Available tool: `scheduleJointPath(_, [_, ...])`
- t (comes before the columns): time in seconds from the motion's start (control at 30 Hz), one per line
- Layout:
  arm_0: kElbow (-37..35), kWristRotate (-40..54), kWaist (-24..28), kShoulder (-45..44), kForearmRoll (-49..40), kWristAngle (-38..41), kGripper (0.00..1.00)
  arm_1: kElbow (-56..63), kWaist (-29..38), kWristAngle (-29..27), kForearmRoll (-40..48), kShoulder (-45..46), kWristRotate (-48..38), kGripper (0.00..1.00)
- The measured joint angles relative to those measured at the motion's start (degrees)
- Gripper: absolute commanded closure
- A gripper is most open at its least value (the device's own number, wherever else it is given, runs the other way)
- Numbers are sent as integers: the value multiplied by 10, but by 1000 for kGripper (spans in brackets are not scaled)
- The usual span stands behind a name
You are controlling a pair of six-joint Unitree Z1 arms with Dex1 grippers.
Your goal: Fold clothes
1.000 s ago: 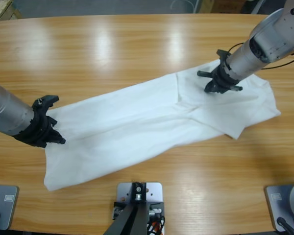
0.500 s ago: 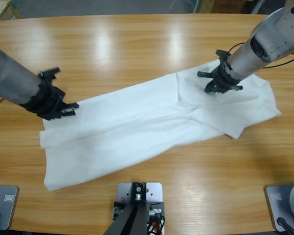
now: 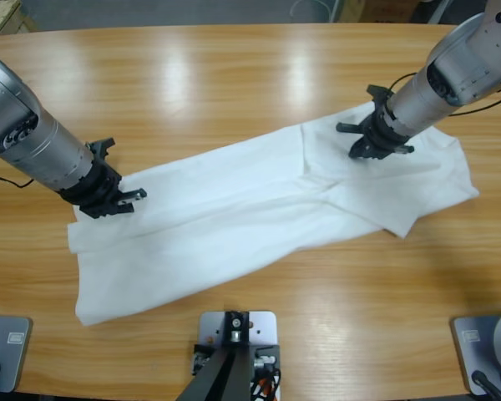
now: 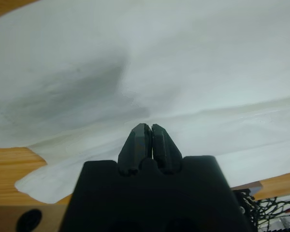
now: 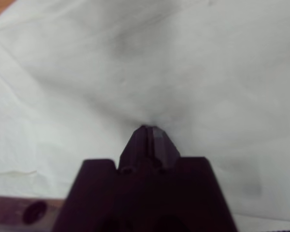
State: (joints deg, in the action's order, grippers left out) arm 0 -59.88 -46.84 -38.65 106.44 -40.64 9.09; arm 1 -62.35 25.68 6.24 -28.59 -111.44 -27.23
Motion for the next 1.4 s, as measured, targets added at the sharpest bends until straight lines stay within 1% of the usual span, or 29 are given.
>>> scheduleJointPath(0.27, [22,9,0,4,0,-11,1000,0,-1,0,-5,0,10,1000])
scheduleJointPath(0.57, [34,9,-2,-5,0,79,1000,0,-2,0,-6,0,10,1000])
scheduleJointPath(0.8, [96,2,-16,-12,5,88,1000,1,-2,-1,-6,0,11,1000])
scheduleJointPath(0.97, [139,-39,-34,-63,26,102,1000,1,-2,-1,-6,0,11,1000])
scheduleJointPath(1.13, [139,-64,-46,-139,36,109,1000,1,-2,-1,-6,0,11,1000])
scheduleJointPath(1.2, [135,-69,-37,-162,37,106,1000,1,-2,-1,-6,0,11,1000])
scheduleJointPath(1.27, [129,-80,-18,-172,40,96,1000,2,-2,-1,-5,0,11,1000])
scheduleJointPath(1.4, [123,-118,23,-177,45,46,1000,3,-2,-1,-4,1,13,1000])
